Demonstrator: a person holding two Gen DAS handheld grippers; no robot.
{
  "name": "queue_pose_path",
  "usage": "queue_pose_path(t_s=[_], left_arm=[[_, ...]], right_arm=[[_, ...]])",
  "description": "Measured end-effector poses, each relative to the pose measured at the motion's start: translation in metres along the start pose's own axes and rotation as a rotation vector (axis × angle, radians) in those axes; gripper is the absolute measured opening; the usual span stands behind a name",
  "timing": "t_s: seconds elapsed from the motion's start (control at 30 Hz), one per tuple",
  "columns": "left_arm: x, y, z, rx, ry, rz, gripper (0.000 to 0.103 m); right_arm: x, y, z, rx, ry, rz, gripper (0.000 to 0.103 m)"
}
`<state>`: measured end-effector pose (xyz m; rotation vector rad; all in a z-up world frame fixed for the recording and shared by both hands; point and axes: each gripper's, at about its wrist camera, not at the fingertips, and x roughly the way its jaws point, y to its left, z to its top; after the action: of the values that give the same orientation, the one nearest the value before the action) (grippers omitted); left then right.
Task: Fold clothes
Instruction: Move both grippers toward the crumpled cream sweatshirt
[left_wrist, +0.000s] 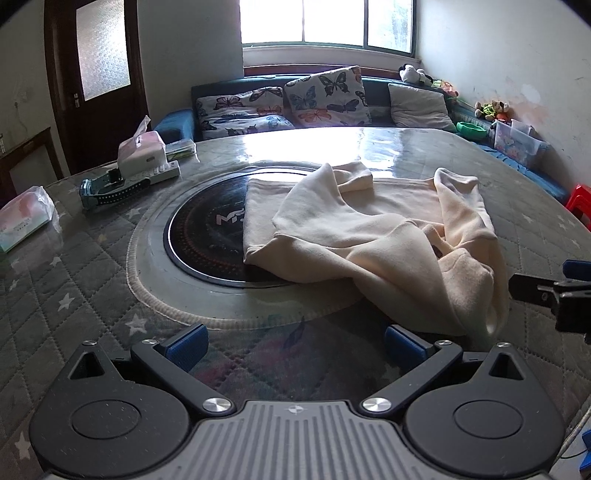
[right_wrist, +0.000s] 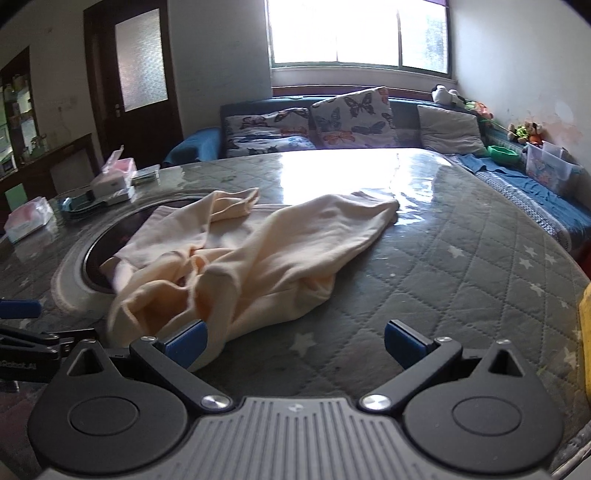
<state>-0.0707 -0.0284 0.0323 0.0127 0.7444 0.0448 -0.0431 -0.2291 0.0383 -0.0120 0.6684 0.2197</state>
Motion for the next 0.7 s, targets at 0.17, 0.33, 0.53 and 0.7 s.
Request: queue_pose_path(t_s=[0.17,0.33,0.53,0.7], left_arm=[[-0.004,0.001,-0.003,0.002,0.000,0.010,0.103],[-0.006,0.000,-0.006,0.004,0.001,0.013,0.103],[-0.010,-0.004,-0.008,0.014,-0.003,0.011,0.103],[-0.014,-0.008,-0.010,0.021,-0.007,0.010,0.103]], right_arm=[[-0.002,0.009,-0.003,-0.026,0.008,0.012,0.103],[-0.004,0.013,-0.006,-0.033,0.011,0.021,0.103],[-0.008,0.016,-0.008,-0.036,0.010,0.028,0.103],[-0.012,0.018,-0.009,-0.038,-0.002,0.037,0.103]])
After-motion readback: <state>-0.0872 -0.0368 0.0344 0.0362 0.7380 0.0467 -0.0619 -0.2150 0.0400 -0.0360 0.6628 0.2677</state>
